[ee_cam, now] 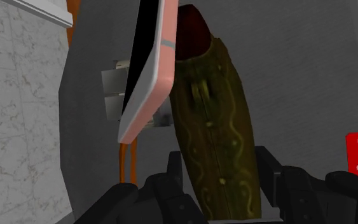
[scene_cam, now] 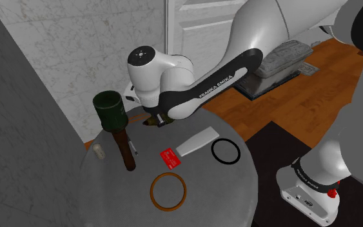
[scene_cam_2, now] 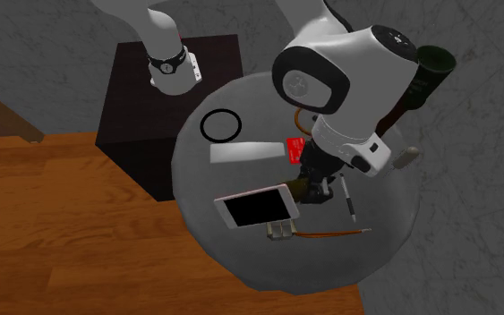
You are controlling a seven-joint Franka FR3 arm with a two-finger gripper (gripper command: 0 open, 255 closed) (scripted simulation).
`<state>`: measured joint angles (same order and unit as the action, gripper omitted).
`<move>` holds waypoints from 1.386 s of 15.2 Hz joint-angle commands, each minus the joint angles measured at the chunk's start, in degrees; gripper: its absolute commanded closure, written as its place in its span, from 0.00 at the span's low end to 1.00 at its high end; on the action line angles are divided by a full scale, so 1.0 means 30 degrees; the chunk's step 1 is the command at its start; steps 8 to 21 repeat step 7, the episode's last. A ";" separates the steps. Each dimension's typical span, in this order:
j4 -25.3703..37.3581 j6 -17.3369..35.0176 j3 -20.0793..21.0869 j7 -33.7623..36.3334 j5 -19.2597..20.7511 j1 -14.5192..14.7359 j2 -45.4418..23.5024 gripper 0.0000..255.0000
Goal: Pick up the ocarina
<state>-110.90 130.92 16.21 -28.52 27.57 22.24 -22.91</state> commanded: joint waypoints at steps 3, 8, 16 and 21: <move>0.0042 -0.0676 0.0202 -0.0417 -0.0447 -0.0123 0.0725 1.00; 0.0161 -0.1074 0.0292 -0.0646 -0.0677 -0.0175 0.1052 1.00; 0.0161 -0.1074 0.0292 -0.0646 -0.0677 -0.0175 0.1052 1.00; 0.0161 -0.1074 0.0292 -0.0646 -0.0677 -0.0175 0.1052 1.00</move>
